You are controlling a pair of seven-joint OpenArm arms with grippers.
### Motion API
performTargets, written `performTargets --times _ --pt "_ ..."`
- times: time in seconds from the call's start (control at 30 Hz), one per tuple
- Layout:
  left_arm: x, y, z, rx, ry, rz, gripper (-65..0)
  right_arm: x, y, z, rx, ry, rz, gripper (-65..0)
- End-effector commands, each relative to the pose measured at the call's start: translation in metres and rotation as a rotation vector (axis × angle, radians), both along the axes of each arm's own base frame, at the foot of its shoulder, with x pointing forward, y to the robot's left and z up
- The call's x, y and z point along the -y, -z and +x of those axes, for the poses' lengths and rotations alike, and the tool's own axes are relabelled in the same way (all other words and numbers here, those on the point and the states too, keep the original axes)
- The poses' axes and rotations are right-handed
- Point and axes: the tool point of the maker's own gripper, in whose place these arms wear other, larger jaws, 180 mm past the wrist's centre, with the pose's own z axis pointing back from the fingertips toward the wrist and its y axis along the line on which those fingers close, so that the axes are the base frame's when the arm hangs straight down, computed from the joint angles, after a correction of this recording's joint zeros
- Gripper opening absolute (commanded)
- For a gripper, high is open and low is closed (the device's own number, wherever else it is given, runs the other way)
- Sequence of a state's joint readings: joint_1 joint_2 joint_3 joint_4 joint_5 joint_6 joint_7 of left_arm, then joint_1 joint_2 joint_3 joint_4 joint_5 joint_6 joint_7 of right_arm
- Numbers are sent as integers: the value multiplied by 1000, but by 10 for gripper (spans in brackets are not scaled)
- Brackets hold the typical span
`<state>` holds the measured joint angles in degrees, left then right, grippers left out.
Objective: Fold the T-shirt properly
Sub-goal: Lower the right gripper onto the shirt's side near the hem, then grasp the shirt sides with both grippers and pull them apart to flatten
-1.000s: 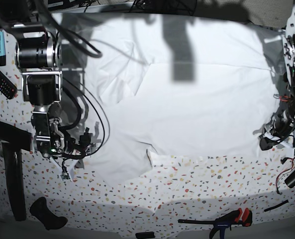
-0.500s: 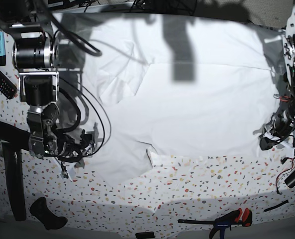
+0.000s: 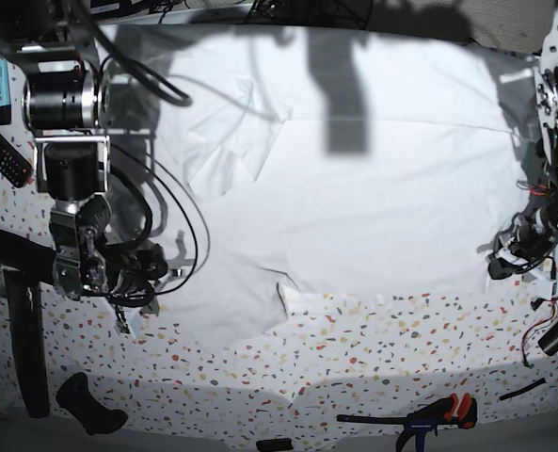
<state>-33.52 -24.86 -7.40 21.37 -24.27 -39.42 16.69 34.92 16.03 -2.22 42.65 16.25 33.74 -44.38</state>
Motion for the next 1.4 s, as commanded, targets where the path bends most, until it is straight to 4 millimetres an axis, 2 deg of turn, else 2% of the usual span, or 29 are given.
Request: performTargets --times 0.0,0.1,0.37,0.53,0.63,0.7,0.8,0.9,1.07,1.2,1.37 --pt "-4 -28 21 66 1 4 -650 -5 -19 17 60 -12 18 -650" --pt "-14 -33 34 37 -82 32 -650 -3 -39 35 117 9 17 -650" --pt "-11 -71 66 106 -75 57 -650 22 -96 80 238 71 -113 -650" --pt "-11 -89 77 136 -76 52 -650 24 -137 102 312 86 -111 -650" --pt "-11 -94 80 152 -76 54 -650 22 -152 109 331 86 -100 -650" --pt "-11 -96 81 157 -75 56 -650 20 -156 110 338 80 -95 -650" --pt "-11 -96 79 156 -60 58 -650 15 -151 104 299 36 -94 -650" --pt "-5 -98 77 162 -12 42 -650 2 -147 96 278 -89 -86 -650" --pt "6 -102 72 155 32 -53 -650 -4 -143 90 273 -104 -62 -650" --pt "-5 -108 66 184 6 -86 -650 -6 -130 72 272 -131 -96 -650" --pt "-11 -105 40 181 77 26 -650 -20 -125 43 327 -187 -139 -650"
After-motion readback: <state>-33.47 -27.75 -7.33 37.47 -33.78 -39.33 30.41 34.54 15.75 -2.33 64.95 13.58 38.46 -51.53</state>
